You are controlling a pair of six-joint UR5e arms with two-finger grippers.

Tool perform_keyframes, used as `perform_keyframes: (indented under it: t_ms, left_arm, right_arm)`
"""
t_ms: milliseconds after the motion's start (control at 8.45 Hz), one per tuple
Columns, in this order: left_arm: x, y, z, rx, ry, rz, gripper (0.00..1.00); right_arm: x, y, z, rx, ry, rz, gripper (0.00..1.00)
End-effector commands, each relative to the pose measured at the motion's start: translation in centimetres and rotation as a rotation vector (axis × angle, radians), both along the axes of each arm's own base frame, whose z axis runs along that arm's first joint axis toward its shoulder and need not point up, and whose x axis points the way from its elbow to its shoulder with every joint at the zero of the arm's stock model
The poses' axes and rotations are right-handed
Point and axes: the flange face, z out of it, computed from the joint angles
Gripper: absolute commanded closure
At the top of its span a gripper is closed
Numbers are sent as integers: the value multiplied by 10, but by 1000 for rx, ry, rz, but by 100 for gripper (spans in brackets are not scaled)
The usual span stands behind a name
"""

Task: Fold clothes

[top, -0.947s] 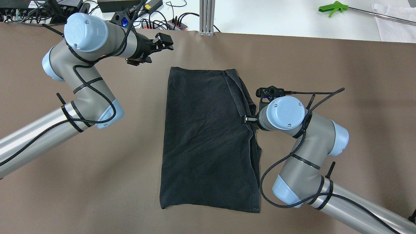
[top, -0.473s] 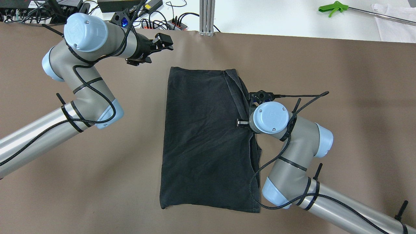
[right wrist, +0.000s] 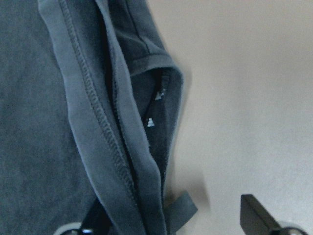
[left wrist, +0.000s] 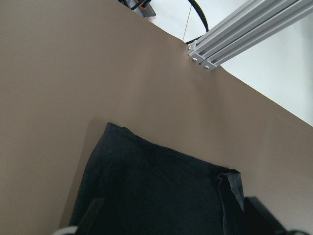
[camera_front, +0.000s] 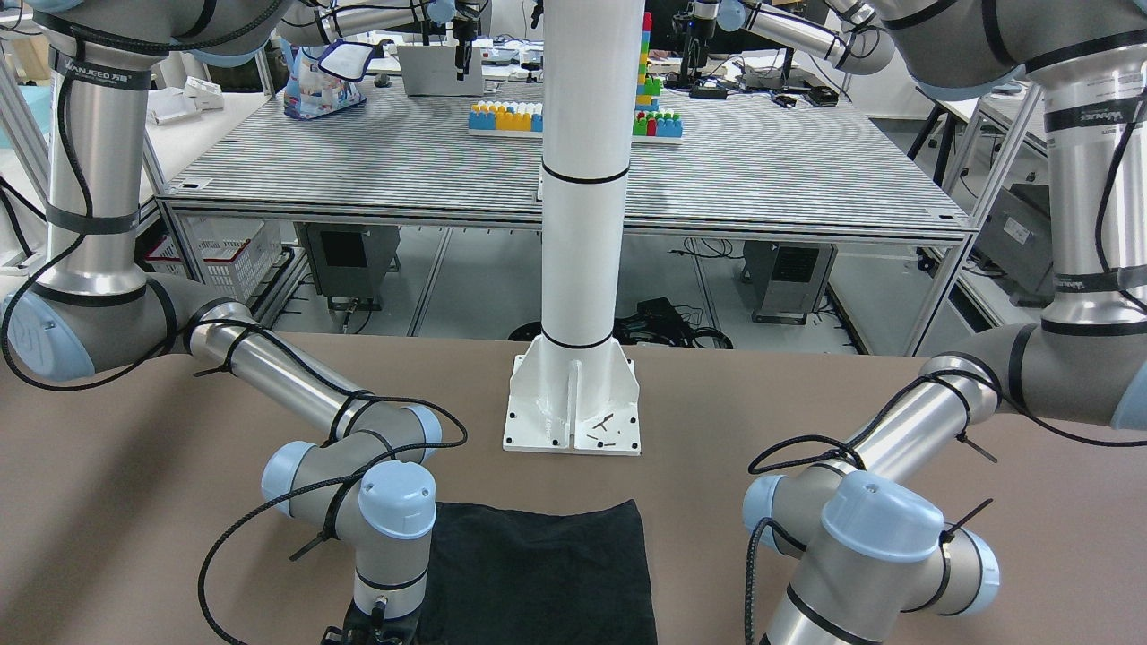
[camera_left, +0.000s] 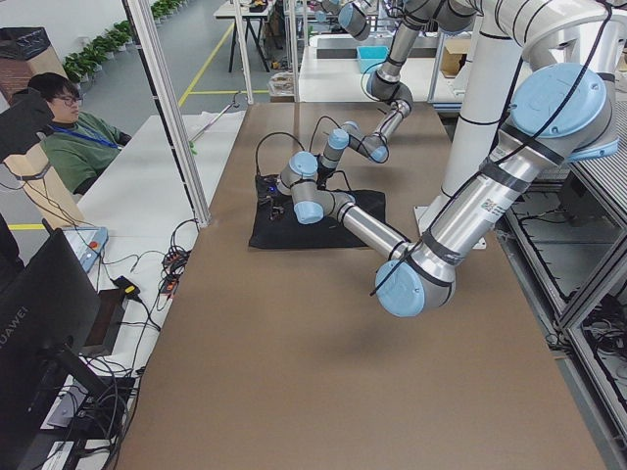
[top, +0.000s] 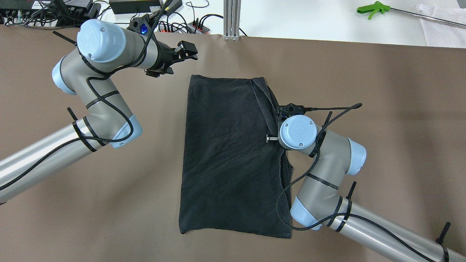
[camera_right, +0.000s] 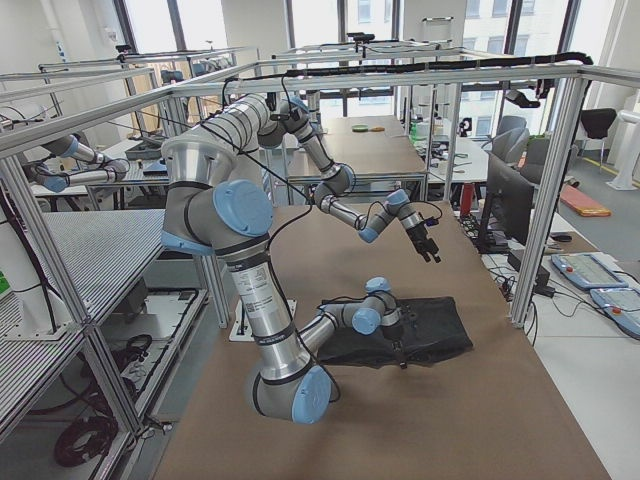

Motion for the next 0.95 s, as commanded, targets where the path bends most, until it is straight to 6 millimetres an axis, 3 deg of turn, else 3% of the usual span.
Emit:
perform_keyframes:
  t_ms: [0, 237, 592, 828]
  left_arm:
    - [11, 5, -9, 8, 5, -9, 0]
    - [11, 5, -10, 9, 5, -8, 0]
    - [11, 6, -11, 9, 6, -9, 0]
    - [11, 6, -11, 11, 7, -9, 0]
  right_arm:
    - [20, -10, 28, 3, 43, -4, 6]
    - [42, -23, 42, 15, 38, 20, 6]
    - [70, -43, 34, 17, 6, 19, 6]
    - [70, -43, 37, 14, 10, 21, 6]
